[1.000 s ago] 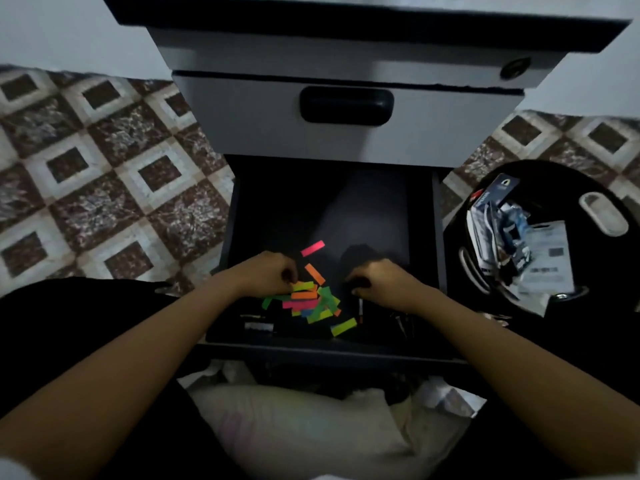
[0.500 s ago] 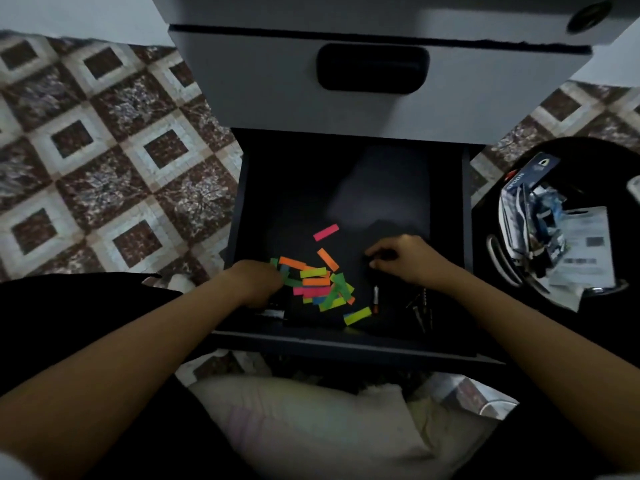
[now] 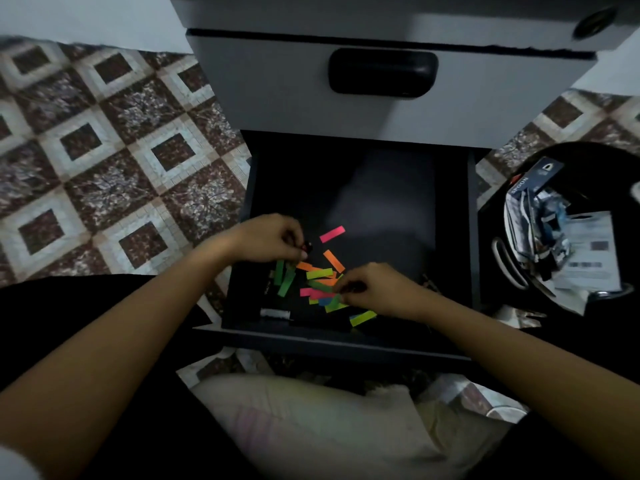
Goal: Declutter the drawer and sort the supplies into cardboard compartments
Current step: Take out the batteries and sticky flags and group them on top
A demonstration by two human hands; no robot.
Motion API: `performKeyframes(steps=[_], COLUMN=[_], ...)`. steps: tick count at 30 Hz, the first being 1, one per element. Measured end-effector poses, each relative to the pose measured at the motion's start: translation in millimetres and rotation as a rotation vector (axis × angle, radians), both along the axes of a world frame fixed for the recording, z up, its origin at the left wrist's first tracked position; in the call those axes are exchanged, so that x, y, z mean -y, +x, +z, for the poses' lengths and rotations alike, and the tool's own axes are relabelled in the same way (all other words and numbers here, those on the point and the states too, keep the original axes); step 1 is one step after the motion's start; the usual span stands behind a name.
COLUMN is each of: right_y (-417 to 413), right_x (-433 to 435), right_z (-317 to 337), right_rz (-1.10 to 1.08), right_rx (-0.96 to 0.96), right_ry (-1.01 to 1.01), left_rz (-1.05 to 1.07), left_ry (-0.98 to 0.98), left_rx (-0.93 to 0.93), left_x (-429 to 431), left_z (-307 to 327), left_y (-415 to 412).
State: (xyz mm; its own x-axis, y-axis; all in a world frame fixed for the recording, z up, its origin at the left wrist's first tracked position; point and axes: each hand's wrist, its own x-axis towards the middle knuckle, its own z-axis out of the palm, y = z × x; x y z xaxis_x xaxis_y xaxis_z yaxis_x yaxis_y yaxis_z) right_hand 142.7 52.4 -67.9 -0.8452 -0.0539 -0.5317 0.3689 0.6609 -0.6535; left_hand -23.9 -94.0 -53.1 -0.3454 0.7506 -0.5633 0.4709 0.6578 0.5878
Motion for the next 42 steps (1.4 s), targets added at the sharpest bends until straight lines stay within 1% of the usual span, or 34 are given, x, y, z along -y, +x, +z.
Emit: performKeyframes(steps=[3,6,10,14,18,22,26,28,30,33,36,39,42], right_y=[-10,-28,-48,-58,-59,-48,-26,-18,-13,-7,1,8,12], right_x=[27,58,93,103,91,57,4,-26,-51,-74,-77,-68,-57], right_z=[-5,-17,-32,-38,-34,-22,5,16,24,27,23,9,-4], right_rz=[0.09,0.192,0.241,0.275,0.294,0.183,0.005,-0.105,-0.214,-0.341,-0.356,-0.359,-0.392], right_rx=[-0.009,0.008,0.042,0.082,0.17,0.269,0.294,0.257,0.205,0.186,0.208,0.252,0.332], right_ry=[-0.003,-0.004,0.076,0.14,0.124,-0.028,-0.158,-0.166,-0.125,-0.096,-0.045,0.019,0.038], left_rz=[0.082,0.074,0.078,0.059,0.002,-0.128,-0.173,-0.176,-0.187,-0.237,-0.247,-0.21,-0.117], left_ry=[0.046,0.05,0.053,0.013,-0.077,-0.274,-0.453,-0.476,-0.5,-0.474,-0.473,-0.452,-0.425], left_rx=[-0.004,-0.024,-0.093,-0.111,-0.097,-0.172,-0.254,-0.305,-0.311,-0.333,-0.424,-0.511,-0.501], left_x=[-1,1,3,3,1,-2,3,5,6,8,12,13,13], left_z=[6,9,10,10,7,-2,-15,-18,-21,-26,-30,-29,-31], left_y=[-7,-9,-11,-10,-3,10,26,33,40,47,55,61,61])
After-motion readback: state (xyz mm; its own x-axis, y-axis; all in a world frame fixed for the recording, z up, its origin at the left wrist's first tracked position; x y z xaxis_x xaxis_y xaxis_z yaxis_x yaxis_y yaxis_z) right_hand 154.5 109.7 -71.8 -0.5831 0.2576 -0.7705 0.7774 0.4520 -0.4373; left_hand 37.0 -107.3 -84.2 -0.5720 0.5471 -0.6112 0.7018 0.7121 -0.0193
